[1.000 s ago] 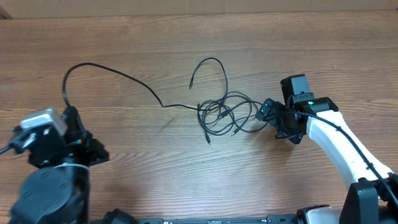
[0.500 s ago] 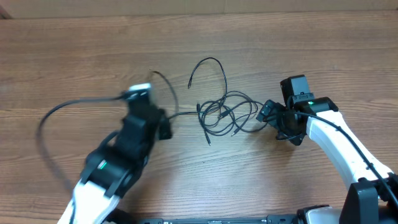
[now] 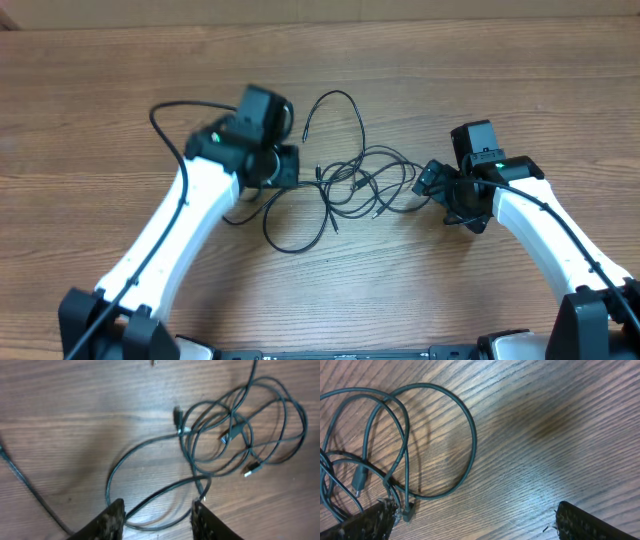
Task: Untangle cables
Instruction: 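Swing the left gripper back right over the cable pile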
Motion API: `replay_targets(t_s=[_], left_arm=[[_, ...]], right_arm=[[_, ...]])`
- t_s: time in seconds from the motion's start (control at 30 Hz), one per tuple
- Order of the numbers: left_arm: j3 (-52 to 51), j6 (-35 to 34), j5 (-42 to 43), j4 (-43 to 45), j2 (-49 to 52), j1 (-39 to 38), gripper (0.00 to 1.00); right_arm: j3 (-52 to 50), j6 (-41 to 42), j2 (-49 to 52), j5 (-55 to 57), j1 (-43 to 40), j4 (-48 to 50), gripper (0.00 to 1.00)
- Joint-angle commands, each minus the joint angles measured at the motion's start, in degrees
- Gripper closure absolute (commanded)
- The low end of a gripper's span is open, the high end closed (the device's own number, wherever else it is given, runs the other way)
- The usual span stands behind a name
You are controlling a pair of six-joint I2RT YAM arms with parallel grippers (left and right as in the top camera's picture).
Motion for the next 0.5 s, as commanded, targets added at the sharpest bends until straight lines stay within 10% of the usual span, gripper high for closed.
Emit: replay_targets(t_s=[0.0, 0.47], left_arm=[[9.0, 4.0, 7.4, -3.8, 2.8, 1.9, 0.59], [9.9, 5.7, 16.6, 5.3, 11.3, -6.3, 0.69]], right_arm=[[0.3, 0.0, 0.3, 2.4, 0.2, 0.5, 0.0], [0.3, 0.0, 0.3, 5.0, -10.0, 0.4, 0.0]])
